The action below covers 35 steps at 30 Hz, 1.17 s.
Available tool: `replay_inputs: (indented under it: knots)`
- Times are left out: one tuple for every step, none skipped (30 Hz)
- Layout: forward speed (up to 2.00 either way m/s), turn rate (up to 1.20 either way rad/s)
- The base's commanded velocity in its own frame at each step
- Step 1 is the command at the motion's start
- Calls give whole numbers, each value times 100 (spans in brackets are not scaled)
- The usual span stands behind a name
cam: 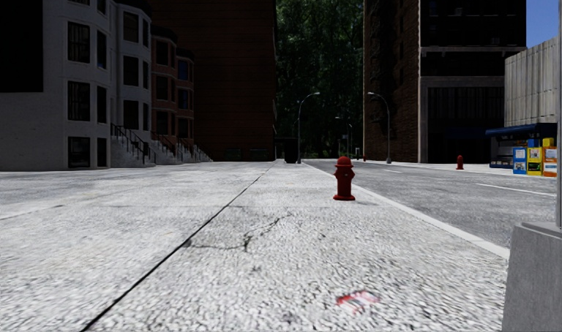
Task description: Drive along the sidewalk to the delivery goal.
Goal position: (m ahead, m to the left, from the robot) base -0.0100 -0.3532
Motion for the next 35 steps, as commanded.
replay_inputs:
  knots:
    - [57, 0]
    - [48, 0]
    - [38, 0]
    - [38, 0]
    - [13, 0]
    - [0, 0]
    - [0, 0]
    - [0, 0]
    - [0, 0]
    - [0, 0]
    - [0, 0]
    - [0, 0]
    - [0, 0]
    - [0, 0]
    - [0, 0]
    - [0, 0]
    - [0, 0]
    - [0, 0]
    - [0, 0]
    - [0, 0]
    - [0, 0]
    - [0, 0]
    - [0, 0]
    - [0, 0]
    - [0, 0]
    - [0, 0]
    - [0, 0]
    - [0, 0]
    - [0, 0]
    - [0, 0]
    - [0, 0]
    - [0, 0]
    - [0, 0]
    - [0, 0]
    - [0, 0]
